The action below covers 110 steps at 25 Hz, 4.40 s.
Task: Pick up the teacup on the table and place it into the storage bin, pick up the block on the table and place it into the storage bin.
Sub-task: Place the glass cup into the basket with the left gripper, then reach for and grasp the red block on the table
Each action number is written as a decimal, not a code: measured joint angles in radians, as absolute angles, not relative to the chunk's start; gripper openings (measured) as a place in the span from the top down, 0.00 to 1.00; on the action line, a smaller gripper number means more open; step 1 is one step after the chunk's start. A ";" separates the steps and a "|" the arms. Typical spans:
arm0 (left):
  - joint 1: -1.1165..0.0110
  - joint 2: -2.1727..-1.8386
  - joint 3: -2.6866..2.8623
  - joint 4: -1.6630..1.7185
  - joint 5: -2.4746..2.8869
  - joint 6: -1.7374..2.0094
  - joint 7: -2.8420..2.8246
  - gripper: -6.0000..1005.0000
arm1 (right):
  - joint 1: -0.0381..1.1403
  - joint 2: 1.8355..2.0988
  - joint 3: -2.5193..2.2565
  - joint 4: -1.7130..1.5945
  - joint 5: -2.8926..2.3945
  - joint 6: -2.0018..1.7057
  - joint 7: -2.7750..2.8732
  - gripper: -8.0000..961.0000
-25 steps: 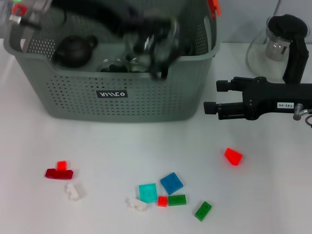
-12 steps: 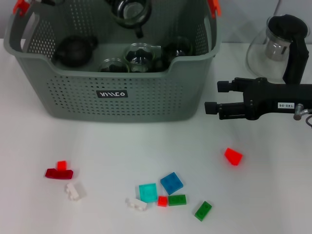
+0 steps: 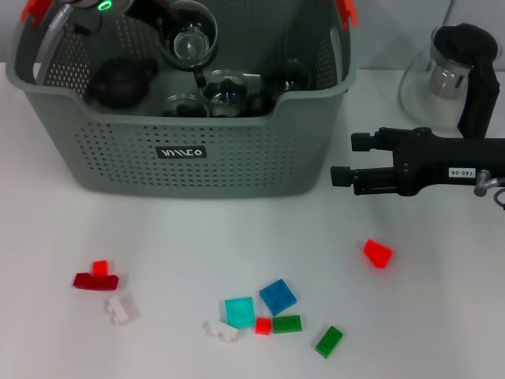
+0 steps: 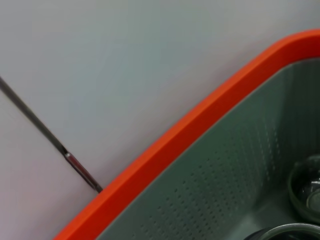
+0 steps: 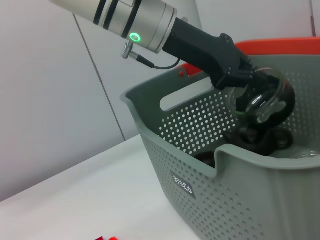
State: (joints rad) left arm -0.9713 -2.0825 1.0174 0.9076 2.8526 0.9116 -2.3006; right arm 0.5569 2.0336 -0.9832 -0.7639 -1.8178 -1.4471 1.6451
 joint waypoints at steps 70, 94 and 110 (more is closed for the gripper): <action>-0.535 -2.158 0.690 1.233 1.866 1.948 -1.682 0.24 | 0.564 1.948 -0.973 -0.763 -1.865 -1.658 1.643 0.03; -0.481 -2.172 0.683 0.902 2.069 1.795 -1.276 0.24 | 0.803 2.034 -0.982 -0.931 -2.541 -1.666 2.062 0.19; -0.489 -2.169 0.684 0.840 2.069 1.756 -1.194 0.24 | 0.818 2.099 -1.150 -0.901 -2.653 -1.530 2.129 0.20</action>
State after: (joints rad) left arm -0.4895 -2.1688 0.6841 0.8403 2.0694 1.7556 -1.1945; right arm 0.8184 2.0994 -1.1497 -0.9009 -2.6528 -1.5295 2.1286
